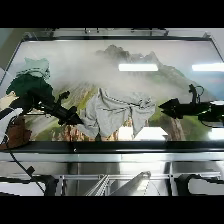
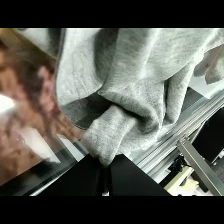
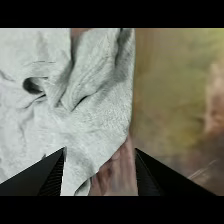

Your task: Fold the shirts.

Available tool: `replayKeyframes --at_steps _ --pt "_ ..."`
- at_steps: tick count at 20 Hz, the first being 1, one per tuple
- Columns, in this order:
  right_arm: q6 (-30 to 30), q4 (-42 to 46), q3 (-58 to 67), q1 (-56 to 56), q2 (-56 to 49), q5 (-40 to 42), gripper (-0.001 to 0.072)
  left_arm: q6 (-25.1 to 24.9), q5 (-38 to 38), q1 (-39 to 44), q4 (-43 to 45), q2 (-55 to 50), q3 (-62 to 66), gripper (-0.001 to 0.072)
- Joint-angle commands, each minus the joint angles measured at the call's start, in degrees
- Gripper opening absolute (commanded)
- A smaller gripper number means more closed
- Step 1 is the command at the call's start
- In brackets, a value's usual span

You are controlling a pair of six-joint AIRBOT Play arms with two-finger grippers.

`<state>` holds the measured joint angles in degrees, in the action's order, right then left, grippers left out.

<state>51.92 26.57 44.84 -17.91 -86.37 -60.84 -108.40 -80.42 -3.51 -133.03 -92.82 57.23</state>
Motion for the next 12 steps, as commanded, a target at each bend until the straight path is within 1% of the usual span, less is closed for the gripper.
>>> replayKeyframes --at_steps 1,2,5,7,8,9,10,11,12 --pt "5.53 0.46 0.13 6.84 -3.28 5.6 0.0406 0.0 -0.42 -1.05 0.0 -0.04 0.07 0.0017" --pt "6.36 0.46 0.15 9.33 -3.74 7.19 0.0378 -0.02 -0.42 -1.05 0.02 -0.04 0.07 0.0017" --pt "8.28 0.46 1.7 15.52 -4.61 10.75 0.0378 -0.09 -0.39 -1.05 0.0 -0.04 0.07 0.0017" --pt "8.98 0.46 3.96 17.46 -5.16 10.91 0.0371 -0.7 -0.57 -1.05 0.02 -0.04 0.07 0.0017" --pt "9.03 0.37 4.83 17.7 -5.11 10.88 0.0359 -0.76 -0.55 -1.05 0.02 -0.04 0.07 0.0017" --pt "8.98 0.24 5.84 17.68 -5.09 10.4 0.0325 -1.33 -0.5 -1.05 0.02 -0.04 0.07 0.0016" --pt "8.85 0.31 6.86 17.51 -5.05 9.22 0.0101 -2.1 -0.26 -1.05 0.0 -0.04 0.07 0.0016" --pt "8.11 0.24 7.91 17.22 -4.87 7.32 0.0017 -2.56 -0.07 -1.05 -0.26 -0.02 0.09 0.0017" --pt "6.88 0.24 9.25 16.72 -4.09 3.98 0.0016 -3.43 -0.31 -1.14 -1.66 0.28 0.09 0.0017"
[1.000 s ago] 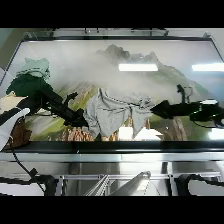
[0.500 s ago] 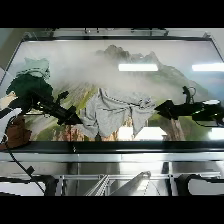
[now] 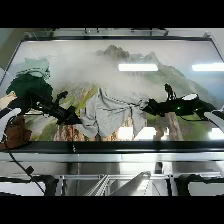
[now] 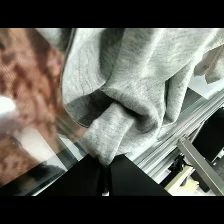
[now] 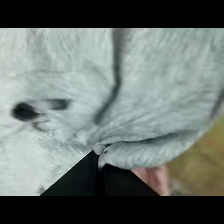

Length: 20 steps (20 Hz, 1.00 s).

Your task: Fold the shirts.

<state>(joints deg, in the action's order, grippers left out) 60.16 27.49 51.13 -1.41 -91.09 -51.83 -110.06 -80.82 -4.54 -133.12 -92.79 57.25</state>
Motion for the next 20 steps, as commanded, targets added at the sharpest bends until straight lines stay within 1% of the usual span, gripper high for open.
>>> replayKeyframes --at_steps 1,2,4,6,8,9,11,12,14,15,17,20 --pt "-2.38 -0.68 4.33 -0.39 2.01 -9.09 0.0015 -2.78 -0.55 -0.48 -3.65 1.18 0.22 0.0016" --pt "-3.15 -0.74 6.05 -1.51 4.48 -13.6 0.0016 -4.33 -1.77 -1.11 -6.58 2.86 1.16 0.0016" --pt "-4.33 -2.34 9.6 -4.72 11.93 -20.5 0.0015 -4.59 -4.39 -2.64 -9.7 8.39 5.42 0.0017" --pt "-8.11 -10.51 12.94 -9.81 22.71 -23.45 0.0016 -4.59 -6.95 -4.57 -12.02 16.24 12.68 0.0017" --pt "-12.87 -20.2 16.24 -16.28 34.36 -22.53 0.0017 -4.42 -7.28 -6.82 -14.1 24.35 22.25 0.0017" --pt "-14.67 -23.37 17.64 -19.58 39.71 -21.18 0.0017 -4.26 -6.14 -8.09 -13.9 28.81 28.5 0.0017" --pt "-14.86 -24.94 19.5 -25.73 50.01 -17.2 0.0017 -2.19 -3.13 -10.29 -13.84 35.04 39.1 0.0018" --pt "-14.8 -24.87 19.54 -28.13 54.8 -15.56 0.0017 -1.11 -2.86 -11.43 -13.81 37.62 44.59 0.0019" --pt "-15.15 -24.52 19.54 -31.36 62.14 -14.91 0.0017 -0.79 -3.45 -13.4 -13.35 41.46 52.54 0.0019" --pt "-15.65 -24.48 19.54 -32.26 64.83 -14.56 0.0017 -0.81 -3.45 -14.45 -13.29 42.99 54.95 0.0019" --pt "-16.35 -24.44 19.52 -33.14 68.35 -14.1 0.0017 -0.13 -4.79 -16.57 -10.54 44.26 57.72 0.0019" --pt "-15.63 -22.93 19.37 -33.09 67.06 -14.64 0.0017 1.64 -9.14 -18.6 -10.56 42.32 54.95 0.002"
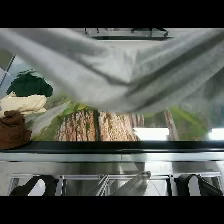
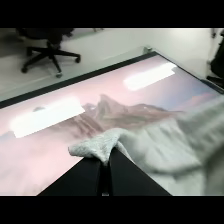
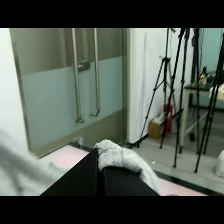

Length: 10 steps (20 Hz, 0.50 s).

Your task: Fold the shirts.

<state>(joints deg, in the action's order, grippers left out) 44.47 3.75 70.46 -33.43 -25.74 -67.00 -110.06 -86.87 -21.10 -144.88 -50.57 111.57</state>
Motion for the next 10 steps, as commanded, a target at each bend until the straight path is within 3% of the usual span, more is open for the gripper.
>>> replayKeyframes --at_steps 1,6,10 --pt "1.6 1.84 -0.39 -0.92 -0.04 -0.17 0.0017 2.23 -4.22 -1.46 1.14 -1.2 -2.08 0.002" --pt "3.67 3.34 -9.11 3.43 -14.32 -7.3 0.0018 2.16 -6.97 7.61 1.33 -13.27 -21.88 0.002" --pt "-0.02 10.95 -18.47 13.16 -32.52 4.37 0.0018 -2.34 2.05 13.42 1.38 -28.83 -35.63 0.0026"
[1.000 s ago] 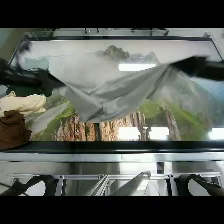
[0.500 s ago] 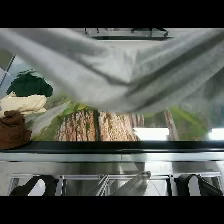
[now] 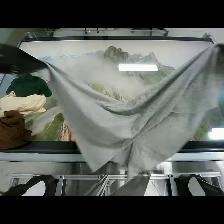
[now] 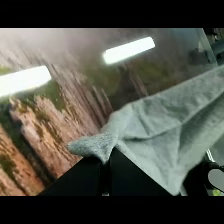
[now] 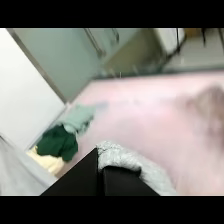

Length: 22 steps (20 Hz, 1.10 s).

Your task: Fold the shirts.

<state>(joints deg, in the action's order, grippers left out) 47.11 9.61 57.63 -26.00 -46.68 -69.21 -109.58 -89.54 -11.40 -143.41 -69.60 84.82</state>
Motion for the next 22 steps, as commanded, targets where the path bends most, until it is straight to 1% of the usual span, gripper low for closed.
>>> replayKeyframes --at_steps 1,2,3,4,5,7,8,10,12,13,15,18,20,22 --pt "-3.69 6.82 -5.99 7.96 -17.92 10.91 0.0019 -3.02 6.93 4.26 -0.13 -14.29 -10.6 0.0044" --pt "-3.87 6.99 -5.84 9.55 -24.72 14.97 0.0126 -3.1 8.94 4.35 -0.13 -18.86 -11.87 0.0272" --pt "-3.87 6.29 -4.68 10.43 -31.98 17.31 0.0392 -3.08 9.79 4.15 -0.22 -23.87 -12.28 0.0557" --pt "-3.85 5.38 -2.27 10.36 -38.62 16.44 0.0403 -2.86 8.72 3.58 -0.7 -28.74 -11.37 0.0707" --pt "-3.85 4.79 0.5 9.84 -43.6 14.12 0.0357 -2.86 6.38 2.67 -1.38 -32.65 -9.84 0.0708" --pt "-3.61 4.7 5.31 7.41 -48.96 7.74 0.0363 -2.23 0.13 1.22 -3.17 -38.01 -6.01 0.0708" --pt "-2.86 4.79 6.71 5.92 -49.44 5.51 0.0363 -0.7 -2.56 0.63 -3.17 -38.88 -4.55 0.0708" --pt "-0.9 5.18 7.45 1.55 -48.04 2.56 0.0362 1.07 -5.38 0.66 -2.97 -37.59 -4.59 0.0707" --pt "3.28 11.43 7.45 -2.05 -46.77 2.34 0.0362 1.25 -5.4 2.19 -1.25 -32.92 -9.75 0.0707" --pt "5.7 16.04 7.45 -3.74 -46.82 2.43 0.0362 1.27 -4.59 3.74 0.28 -29.7 -13.86 0.0707" --pt "12.76 27.21 7.43 -5.99 -47.21 3.32 0.0363 1.86 -0.48 7.48 1.66 -22.99 -23.74 0.0706" --pt "21.86 41.53 7.17 -8.02 -47.28 -0.11 0.0361 4.74 7.56 13.99 1.86 -15.8 -37.4 0.0706" --pt "25.51 47.5 7.15 -8.46 -47.25 -4.33 0.0359 5.27 12.5 18.58 1.81 -13.81 -43.41 0.0698" --pt "26.88 48.72 7.15 -8.5 -47.08 -6.95 0.0358 5.79 15.85 22.88 1.29 -13.79 -47.15 0.0688"
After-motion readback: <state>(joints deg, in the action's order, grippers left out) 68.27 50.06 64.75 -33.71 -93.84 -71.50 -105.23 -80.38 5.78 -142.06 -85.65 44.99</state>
